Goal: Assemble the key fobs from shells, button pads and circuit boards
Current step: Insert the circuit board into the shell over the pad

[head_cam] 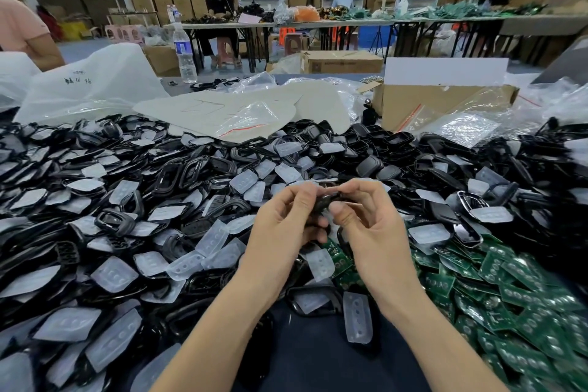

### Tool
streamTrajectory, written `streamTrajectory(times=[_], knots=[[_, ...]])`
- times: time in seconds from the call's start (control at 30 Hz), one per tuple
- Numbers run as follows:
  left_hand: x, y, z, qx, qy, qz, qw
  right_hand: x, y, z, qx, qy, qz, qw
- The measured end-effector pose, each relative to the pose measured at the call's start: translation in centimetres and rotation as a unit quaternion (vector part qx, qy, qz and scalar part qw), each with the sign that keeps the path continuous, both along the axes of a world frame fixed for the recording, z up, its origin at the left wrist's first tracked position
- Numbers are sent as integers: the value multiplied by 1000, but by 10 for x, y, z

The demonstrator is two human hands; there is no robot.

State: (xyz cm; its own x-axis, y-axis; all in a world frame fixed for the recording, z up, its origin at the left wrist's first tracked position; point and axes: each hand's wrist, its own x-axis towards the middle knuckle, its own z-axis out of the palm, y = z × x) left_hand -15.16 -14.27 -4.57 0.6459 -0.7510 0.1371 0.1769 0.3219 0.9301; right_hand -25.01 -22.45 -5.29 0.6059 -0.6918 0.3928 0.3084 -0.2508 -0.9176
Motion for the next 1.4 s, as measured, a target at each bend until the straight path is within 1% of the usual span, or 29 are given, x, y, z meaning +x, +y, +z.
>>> streamTrajectory(times=[0.1, 0.17, 0.3, 0.43, 0.57, 0.67, 0.8, 0.9, 0.97, 1.03, 1.07, 1.13, 1.17, 1.2, 1.27, 1.33, 1.4], knots=[[-5, 2, -3, 29, -150, 44, 987, -1, -1, 0, 27, -15, -31, 999], [-7, 3, -5, 44, -220, 82, 971, -3, 0, -1, 25, -23, -46, 998], [-7, 6, -5, 59, -301, 143, 941, -3, 3, 0, -7, -25, -59, 998], [-5, 6, -7, 68, -360, 184, 912, -3, 3, -2, -38, 5, -86, 996], [-3, 5, -8, 70, -389, 205, 895, -4, 0, -3, -140, 47, -152, 977], [-2, 5, -11, 68, -399, 208, 890, -5, -1, -5, -202, 64, -177, 961], [1, 4, -12, 83, -396, 183, 896, -5, -4, -8, -249, 82, -193, 946], [4, 6, -13, 116, -421, 144, 888, -4, -5, -11, -260, 98, -204, 939], [6, 7, -13, 138, -452, 117, 873, -3, -6, -14, -281, 111, -212, 929], [6, 7, -12, 176, -498, 111, 842, -2, -7, -16, -326, 122, -222, 911], [6, 8, -12, 202, -525, 113, 819, -1, -7, -16, -360, 129, -235, 894], [6, 9, -11, 254, -567, 114, 775, 0, -6, -15, -436, 160, -275, 842], [6, 10, -10, 272, -578, 112, 762, 0, -6, -15, -462, 174, -291, 820], [6, 10, -10, 281, -584, 109, 754, 0, -6, -15, -477, 183, -297, 806], [7, 10, -11, 288, -592, 107, 745, 0, -5, -16, -487, 192, -291, 801], [8, 10, -10, 292, -597, 116, 738, 0, -5, -16, -481, 201, -287, 804], [8, 10, -10, 292, -593, 128, 739, 1, -4, -16, -471, 210, -285, 808]])
